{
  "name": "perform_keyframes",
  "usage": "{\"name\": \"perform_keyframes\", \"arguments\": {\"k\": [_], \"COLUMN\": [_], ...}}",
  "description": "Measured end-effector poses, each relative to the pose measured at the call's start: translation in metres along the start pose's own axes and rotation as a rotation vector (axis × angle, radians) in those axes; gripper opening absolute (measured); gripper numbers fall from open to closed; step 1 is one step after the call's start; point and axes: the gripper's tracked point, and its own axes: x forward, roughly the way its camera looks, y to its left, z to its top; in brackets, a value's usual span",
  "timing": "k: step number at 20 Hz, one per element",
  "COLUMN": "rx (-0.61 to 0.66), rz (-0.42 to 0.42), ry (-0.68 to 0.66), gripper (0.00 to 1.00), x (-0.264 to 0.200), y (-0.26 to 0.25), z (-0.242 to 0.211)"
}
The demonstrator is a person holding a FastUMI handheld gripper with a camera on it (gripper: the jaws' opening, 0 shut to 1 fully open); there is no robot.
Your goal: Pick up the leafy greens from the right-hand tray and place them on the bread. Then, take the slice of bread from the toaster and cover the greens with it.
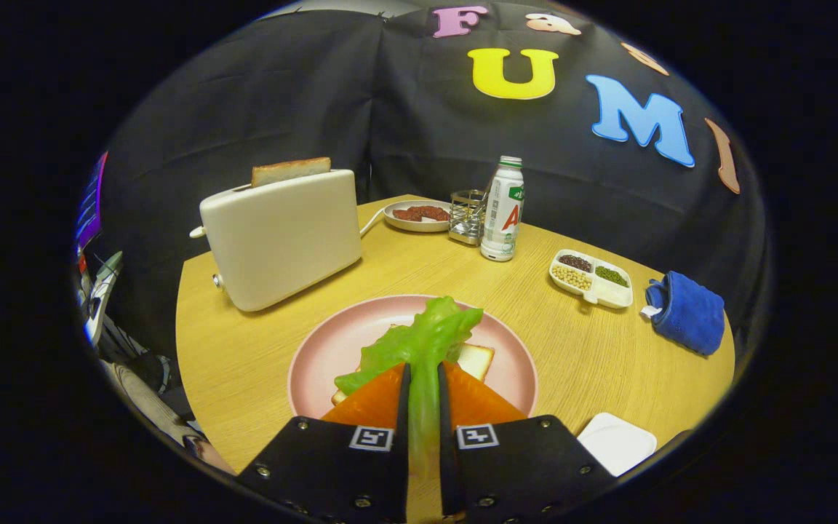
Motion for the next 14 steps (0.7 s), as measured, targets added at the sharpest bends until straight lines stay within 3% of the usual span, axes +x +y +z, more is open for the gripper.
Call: {"name": "perform_keyframes", "arguments": {"k": [2, 3, 4, 7, 8, 14], "rx": [-0.033, -0.038, -0.043, -0.047, -0.049, -0.042], "rz": [-0.021, -0.022, -0.02, -0.007, -0.014, -0.017], "ry": [-0.012, -0.021, -0.033, -0.054, -0.061, -0.1], "gripper": [0.42, 0.42, 0.62, 0.82, 1.0, 0.97], "x": [0.001, -0.001, 0.0, -0.002, -0.004, -0.008], "y": [-0.002, 0.0, 0.003, 0.01, 0.01, 0.018], "z": [0.002, 0.005, 0.007, 0.014, 0.016, 0.033]}}
